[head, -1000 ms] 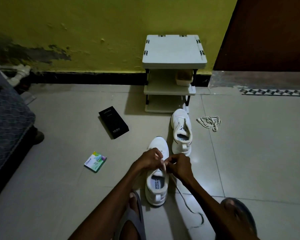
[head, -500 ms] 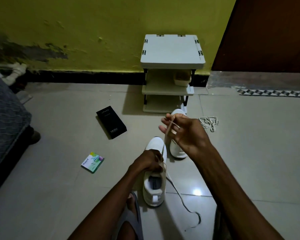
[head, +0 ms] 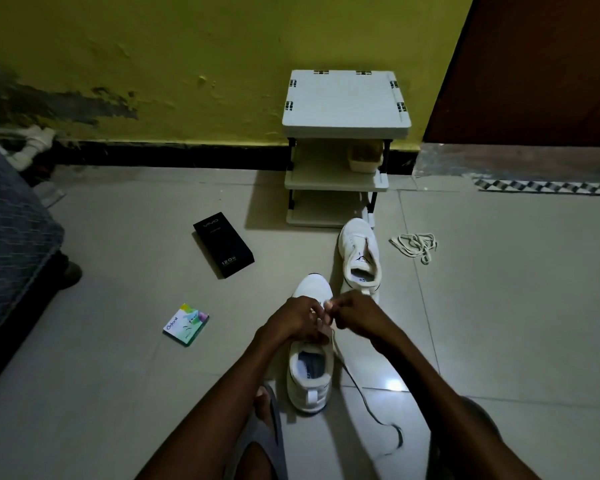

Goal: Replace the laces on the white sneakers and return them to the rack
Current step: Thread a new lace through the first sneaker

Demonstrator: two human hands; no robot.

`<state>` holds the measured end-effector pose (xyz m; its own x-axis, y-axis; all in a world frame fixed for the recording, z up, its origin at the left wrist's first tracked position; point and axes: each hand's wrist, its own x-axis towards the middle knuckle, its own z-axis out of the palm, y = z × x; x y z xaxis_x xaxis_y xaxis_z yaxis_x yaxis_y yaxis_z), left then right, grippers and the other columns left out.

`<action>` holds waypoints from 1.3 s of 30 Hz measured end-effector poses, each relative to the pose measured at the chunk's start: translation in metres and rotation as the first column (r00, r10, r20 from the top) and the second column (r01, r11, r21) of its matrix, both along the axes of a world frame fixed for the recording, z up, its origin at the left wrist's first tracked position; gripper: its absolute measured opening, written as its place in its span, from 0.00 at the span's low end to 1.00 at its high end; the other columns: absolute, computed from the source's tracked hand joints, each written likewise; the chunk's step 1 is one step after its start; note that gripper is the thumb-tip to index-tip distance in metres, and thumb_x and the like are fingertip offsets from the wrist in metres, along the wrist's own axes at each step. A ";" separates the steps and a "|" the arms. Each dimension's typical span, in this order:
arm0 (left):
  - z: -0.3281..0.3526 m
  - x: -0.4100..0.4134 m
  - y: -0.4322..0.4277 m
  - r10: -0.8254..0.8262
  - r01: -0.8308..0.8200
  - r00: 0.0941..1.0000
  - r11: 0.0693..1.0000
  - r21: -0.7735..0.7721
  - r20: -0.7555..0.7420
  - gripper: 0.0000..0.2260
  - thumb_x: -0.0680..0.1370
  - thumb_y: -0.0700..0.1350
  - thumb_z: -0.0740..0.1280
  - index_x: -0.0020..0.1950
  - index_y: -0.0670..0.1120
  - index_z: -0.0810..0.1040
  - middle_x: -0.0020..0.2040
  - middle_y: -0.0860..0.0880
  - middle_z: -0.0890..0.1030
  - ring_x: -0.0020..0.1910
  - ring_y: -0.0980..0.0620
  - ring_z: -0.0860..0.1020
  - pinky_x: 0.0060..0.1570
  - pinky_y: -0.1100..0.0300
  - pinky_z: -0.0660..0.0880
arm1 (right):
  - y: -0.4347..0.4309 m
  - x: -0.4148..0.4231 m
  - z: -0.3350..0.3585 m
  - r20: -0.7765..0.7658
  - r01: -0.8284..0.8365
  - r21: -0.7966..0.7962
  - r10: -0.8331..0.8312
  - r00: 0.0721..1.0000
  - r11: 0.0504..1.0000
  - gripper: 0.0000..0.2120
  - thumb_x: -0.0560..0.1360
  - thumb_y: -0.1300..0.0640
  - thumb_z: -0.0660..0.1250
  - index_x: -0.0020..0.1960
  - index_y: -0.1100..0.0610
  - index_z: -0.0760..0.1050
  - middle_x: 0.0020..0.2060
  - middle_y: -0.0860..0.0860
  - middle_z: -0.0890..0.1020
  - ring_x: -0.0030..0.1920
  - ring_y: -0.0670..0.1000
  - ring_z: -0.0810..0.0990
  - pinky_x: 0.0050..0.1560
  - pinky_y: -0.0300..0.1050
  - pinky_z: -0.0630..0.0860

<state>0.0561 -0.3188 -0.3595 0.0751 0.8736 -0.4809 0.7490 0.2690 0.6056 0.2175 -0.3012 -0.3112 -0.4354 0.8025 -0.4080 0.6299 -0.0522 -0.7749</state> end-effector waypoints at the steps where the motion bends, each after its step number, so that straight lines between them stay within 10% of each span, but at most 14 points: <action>1: 0.000 0.001 0.000 -0.002 0.002 1.000 1.000 0.014 -0.030 0.16 0.67 0.47 0.79 0.52 0.52 0.80 0.46 0.50 0.80 0.44 0.53 0.76 0.43 0.62 0.73 | 0.001 -0.003 0.011 -0.096 0.035 -0.013 -0.036 0.995 0.999 0.17 0.80 0.56 0.63 0.34 0.57 0.78 0.24 0.45 0.76 0.28 0.43 0.72 0.34 0.36 0.68; 9: -0.012 -0.007 -0.002 -0.017 0.018 1.000 0.987 0.157 -0.010 0.12 0.64 0.41 0.80 0.45 0.51 0.85 0.49 0.51 0.78 0.50 0.51 0.78 0.46 0.57 0.75 | 0.017 -0.002 0.079 -0.261 -0.045 0.063 0.059 0.963 0.997 0.20 0.80 0.50 0.62 0.33 0.55 0.79 0.31 0.59 0.75 0.35 0.49 0.72 0.42 0.41 0.71; 12: -0.010 -0.011 -0.002 -0.063 0.060 0.998 0.991 0.119 0.028 0.17 0.64 0.39 0.81 0.51 0.47 0.82 0.50 0.50 0.74 0.50 0.53 0.77 0.44 0.69 0.72 | 0.018 0.004 0.080 -0.250 0.011 -0.034 -0.019 0.968 0.999 0.19 0.81 0.51 0.62 0.35 0.57 0.79 0.27 0.54 0.70 0.29 0.47 0.66 0.30 0.32 0.64; 15: -0.004 -0.014 -0.002 -0.084 0.085 0.992 0.996 0.009 -0.092 0.29 0.65 0.40 0.80 0.62 0.48 0.72 0.58 0.47 0.66 0.50 0.49 0.73 0.45 0.61 0.71 | 0.030 0.021 0.070 0.065 -0.089 0.027 0.087 0.994 0.996 0.14 0.77 0.54 0.67 0.37 0.60 0.82 0.25 0.47 0.76 0.29 0.44 0.74 0.31 0.32 0.69; 18: 0.000 -0.013 -0.003 -0.063 0.052 0.985 0.996 -0.069 -0.162 0.32 0.65 0.45 0.80 0.63 0.48 0.66 0.58 0.46 0.68 0.50 0.47 0.73 0.45 0.56 0.72 | 0.033 0.034 0.054 0.476 -0.303 -0.187 0.356 0.804 0.935 0.10 0.73 0.53 0.71 0.43 0.60 0.85 0.35 0.49 0.85 0.43 0.44 0.84 0.44 0.36 0.77; 21: -0.003 -0.010 -0.004 -0.026 0.013 0.979 0.998 -0.064 -0.203 0.29 0.68 0.47 0.77 0.63 0.45 0.67 0.59 0.43 0.75 0.55 0.45 0.75 0.47 0.56 0.71 | 0.023 0.037 0.034 0.535 -0.190 -0.349 0.362 0.763 0.918 0.11 0.76 0.51 0.69 0.45 0.60 0.81 0.35 0.51 0.84 0.27 0.41 0.79 0.30 0.31 0.74; 25: -0.003 -0.003 -0.007 0.036 -0.042 0.972 0.999 -0.019 -0.230 0.29 0.71 0.50 0.75 0.66 0.42 0.68 0.62 0.41 0.75 0.60 0.43 0.75 0.47 0.59 0.68 | 0.011 0.024 -0.001 0.705 -0.183 0.054 0.093 0.703 0.982 0.16 0.76 0.45 0.68 0.55 0.56 0.76 0.50 0.54 0.81 0.50 0.55 0.83 0.47 0.46 0.78; 29: 0.002 -0.002 -0.007 0.069 -0.069 0.972 0.998 0.006 -0.223 0.28 0.70 0.50 0.76 0.64 0.43 0.70 0.61 0.42 0.77 0.58 0.43 0.77 0.46 0.58 0.70 | -0.001 -0.003 -0.022 0.547 -0.155 0.410 -0.106 0.830 0.899 0.15 0.74 0.49 0.68 0.58 0.53 0.76 0.55 0.53 0.79 0.60 0.57 0.75 0.53 0.49 0.75; 35: 0.008 -0.009 -0.006 0.161 -0.167 0.981 0.985 -0.049 -0.107 0.17 0.66 0.41 0.72 0.53 0.49 0.73 0.55 0.44 0.80 0.51 0.44 0.80 0.47 0.53 0.79 | -0.018 -0.019 -0.045 0.379 -0.121 0.311 -0.006 0.925 0.943 0.14 0.66 0.48 0.76 0.44 0.56 0.80 0.39 0.53 0.83 0.40 0.53 0.81 0.34 0.41 0.71; 39: 0.008 -0.020 -0.008 0.250 -0.246 0.968 0.964 -0.098 0.029 0.15 0.65 0.37 0.67 0.48 0.50 0.73 0.50 0.45 0.80 0.45 0.45 0.80 0.47 0.47 0.82 | -0.014 -0.018 -0.047 0.305 -0.013 0.250 -0.065 0.950 0.968 0.13 0.64 0.53 0.78 0.43 0.59 0.81 0.37 0.54 0.84 0.38 0.52 0.83 0.42 0.48 0.81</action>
<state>0.0362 -0.3263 -0.3515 -0.1166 0.8190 -0.5618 0.6268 0.4995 0.5980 0.1992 -0.3148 -0.3582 -0.2974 0.9040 -0.3073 0.8406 0.0953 -0.5333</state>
